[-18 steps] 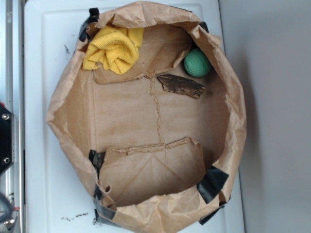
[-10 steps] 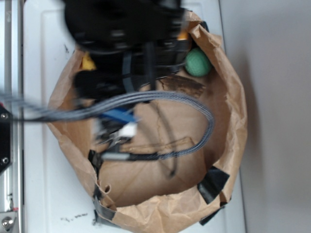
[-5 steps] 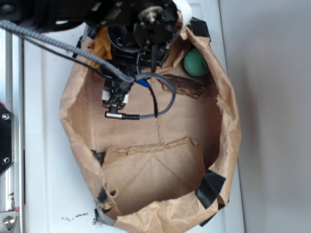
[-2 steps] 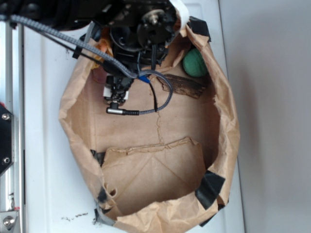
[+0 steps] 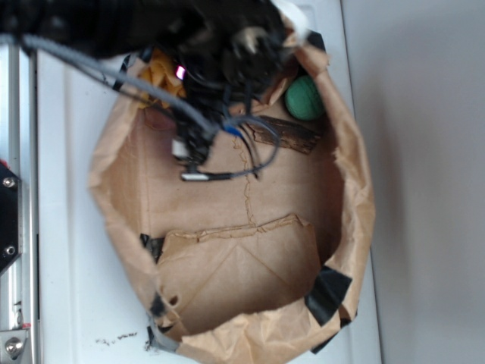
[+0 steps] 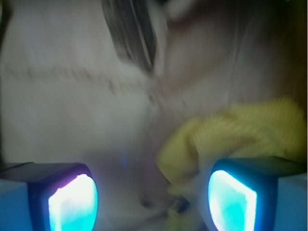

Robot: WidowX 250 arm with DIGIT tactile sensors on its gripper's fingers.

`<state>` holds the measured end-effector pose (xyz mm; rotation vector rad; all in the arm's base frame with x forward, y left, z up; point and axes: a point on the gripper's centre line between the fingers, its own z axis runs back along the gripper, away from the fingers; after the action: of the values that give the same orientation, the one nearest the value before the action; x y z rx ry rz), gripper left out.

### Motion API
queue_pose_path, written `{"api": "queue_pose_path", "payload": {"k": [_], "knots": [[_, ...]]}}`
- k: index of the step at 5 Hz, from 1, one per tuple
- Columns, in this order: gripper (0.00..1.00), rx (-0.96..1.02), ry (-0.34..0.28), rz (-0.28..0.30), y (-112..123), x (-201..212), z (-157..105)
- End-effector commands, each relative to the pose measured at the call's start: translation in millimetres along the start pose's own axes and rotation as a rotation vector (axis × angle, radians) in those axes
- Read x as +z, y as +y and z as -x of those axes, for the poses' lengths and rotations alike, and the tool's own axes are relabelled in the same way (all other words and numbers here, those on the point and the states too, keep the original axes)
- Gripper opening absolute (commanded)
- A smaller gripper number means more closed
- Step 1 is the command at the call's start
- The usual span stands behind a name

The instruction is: Grab the yellow cloth.

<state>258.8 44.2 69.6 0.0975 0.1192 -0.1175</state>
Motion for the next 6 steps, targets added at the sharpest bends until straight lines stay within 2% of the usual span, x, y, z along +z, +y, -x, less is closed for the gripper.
{"api": "queue_pose_path", "payload": {"k": [1, 3, 4, 6], "knots": [[1.0, 0.098, -0.052, -0.048, -1.8, 16.7, -4.6], [1.0, 0.087, -0.026, -0.008, -3.3, 16.1, -3.8], [1.0, 0.114, 0.007, -0.008, -3.8, 16.5, -1.8], [1.0, 0.114, 0.007, -0.008, -3.8, 16.5, -1.8]]}}
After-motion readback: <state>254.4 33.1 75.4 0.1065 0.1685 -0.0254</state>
